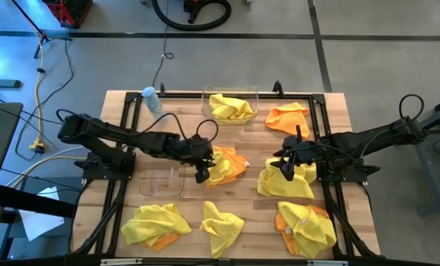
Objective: Sort microfiber towel by color & place in baskets
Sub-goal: Put the yellow microfiber towel into the top transparent bin
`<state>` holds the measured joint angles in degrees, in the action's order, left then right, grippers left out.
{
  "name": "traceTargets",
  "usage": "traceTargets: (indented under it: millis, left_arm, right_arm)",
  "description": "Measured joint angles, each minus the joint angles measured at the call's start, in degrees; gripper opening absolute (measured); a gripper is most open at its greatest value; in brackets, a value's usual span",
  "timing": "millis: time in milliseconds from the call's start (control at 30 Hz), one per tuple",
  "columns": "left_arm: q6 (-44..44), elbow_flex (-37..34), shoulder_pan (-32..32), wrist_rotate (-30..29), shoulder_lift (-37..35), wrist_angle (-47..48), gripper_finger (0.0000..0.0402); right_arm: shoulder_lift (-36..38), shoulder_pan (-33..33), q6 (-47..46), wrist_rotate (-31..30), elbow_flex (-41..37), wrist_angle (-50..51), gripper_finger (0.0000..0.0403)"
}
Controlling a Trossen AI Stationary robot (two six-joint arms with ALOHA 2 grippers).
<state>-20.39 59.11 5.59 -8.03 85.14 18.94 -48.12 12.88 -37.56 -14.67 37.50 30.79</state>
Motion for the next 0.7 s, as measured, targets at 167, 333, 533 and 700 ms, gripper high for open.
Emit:
traceTargets:
  millis: [167,333,533,700]
  left_arm:
    - [4.27,-0.01,0.08,-0.41,2.21,2.25,0.0147]
    - [9.41,0.0,0.15,-4.83,5.27,3.91,0.0148]
    - [12.01,0.0,0.11,-6.14,10.65,3.77,0.0148]
    - [12.55,1.83,0.13,-5.86,13.9,6.04,0.0102]
  right_arm:
    - [0.0,0.0,-2.44,-1.22,0.0,0.04,0.0206]
    - [0.0,0.0,-2.82,-3.61,0.0,-0.15,0.0206]
    - [0.0,-0.02,-3.89,-4.86,0.0,-0.14,0.0206]
    - [0.0,-0.02,-5.07,-4.88,0.0,-0.15,0.0206]
